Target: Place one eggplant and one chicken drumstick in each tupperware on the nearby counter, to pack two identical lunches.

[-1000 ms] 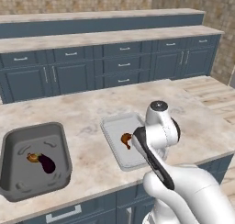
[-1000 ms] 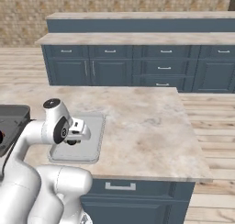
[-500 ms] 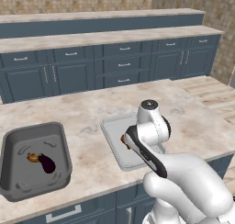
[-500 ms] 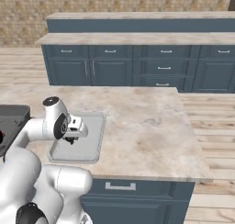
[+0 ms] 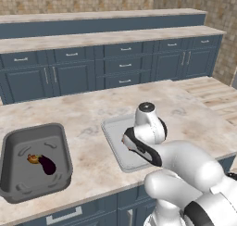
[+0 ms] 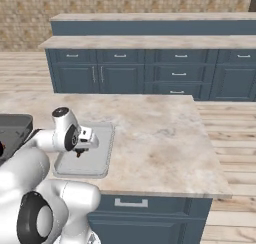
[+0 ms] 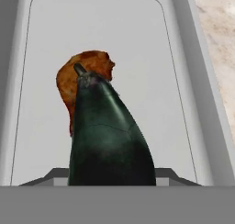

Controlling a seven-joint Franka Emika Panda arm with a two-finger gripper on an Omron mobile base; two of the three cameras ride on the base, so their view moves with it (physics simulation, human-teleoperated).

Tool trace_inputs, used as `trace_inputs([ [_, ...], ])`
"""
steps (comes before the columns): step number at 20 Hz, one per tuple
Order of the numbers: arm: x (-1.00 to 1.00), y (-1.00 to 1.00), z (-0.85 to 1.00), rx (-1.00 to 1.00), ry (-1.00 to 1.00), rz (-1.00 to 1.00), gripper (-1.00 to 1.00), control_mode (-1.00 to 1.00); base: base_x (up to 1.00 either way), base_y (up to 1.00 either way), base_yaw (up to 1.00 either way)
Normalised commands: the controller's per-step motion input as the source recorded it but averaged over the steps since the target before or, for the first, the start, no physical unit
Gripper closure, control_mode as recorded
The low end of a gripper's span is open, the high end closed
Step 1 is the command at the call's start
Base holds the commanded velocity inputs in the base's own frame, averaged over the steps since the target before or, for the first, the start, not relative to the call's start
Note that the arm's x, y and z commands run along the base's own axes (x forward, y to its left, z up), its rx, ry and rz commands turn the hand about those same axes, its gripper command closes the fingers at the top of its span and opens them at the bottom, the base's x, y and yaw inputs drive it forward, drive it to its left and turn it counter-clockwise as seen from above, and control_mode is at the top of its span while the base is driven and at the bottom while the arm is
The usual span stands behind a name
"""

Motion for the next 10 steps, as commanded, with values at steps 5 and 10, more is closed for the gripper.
trace_inputs([
  [5,0.28,0.00,-0.25,0.00,0.00,0.00,1.00,-1.00,0.00,0.00,0.00],
  [10,0.26,0.00,-0.26,0.00,0.00,0.00,1.00,-1.00,0.00,0.00,0.00],
])
